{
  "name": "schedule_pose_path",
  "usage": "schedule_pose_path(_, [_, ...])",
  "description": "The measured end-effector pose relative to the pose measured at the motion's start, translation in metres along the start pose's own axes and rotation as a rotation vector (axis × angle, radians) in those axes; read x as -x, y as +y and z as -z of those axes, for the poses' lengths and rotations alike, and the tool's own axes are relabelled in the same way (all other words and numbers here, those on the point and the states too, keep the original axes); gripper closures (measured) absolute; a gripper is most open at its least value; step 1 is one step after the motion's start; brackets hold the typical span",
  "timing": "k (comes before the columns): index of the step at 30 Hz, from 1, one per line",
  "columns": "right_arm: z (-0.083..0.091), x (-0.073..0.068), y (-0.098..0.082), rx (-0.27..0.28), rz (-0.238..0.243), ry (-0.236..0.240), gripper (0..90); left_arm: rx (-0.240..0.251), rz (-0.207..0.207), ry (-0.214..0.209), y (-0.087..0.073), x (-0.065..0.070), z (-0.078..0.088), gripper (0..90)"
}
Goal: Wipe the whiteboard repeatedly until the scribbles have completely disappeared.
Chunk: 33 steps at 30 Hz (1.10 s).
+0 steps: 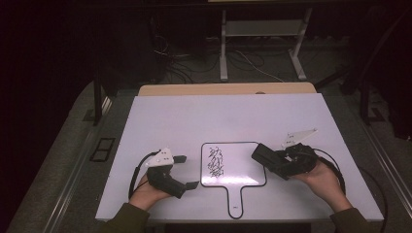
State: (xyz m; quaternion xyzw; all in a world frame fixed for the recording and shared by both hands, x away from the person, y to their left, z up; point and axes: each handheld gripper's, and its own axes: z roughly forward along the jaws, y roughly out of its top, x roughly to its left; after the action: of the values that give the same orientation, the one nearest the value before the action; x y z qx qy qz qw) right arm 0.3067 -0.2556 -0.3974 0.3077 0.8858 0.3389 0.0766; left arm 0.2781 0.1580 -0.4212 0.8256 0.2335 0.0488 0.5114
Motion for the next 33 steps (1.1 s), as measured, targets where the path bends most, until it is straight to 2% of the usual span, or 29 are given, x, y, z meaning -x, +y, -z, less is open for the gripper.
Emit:
schedule_pose_path(17, [-0.024, -0.003, 0.027, -0.012, 0.037, 0.011, 38.6, -0.001, -0.002, -0.004, 0.000, 0.000, 0.000, 0.0])
schedule_pose_path(33, [-0.053, -0.015, 0.059, -0.034, 0.077, 0.042, 38.6, 0.003, -0.006, -0.002, 0.000, -0.001, -0.001, 0.0])
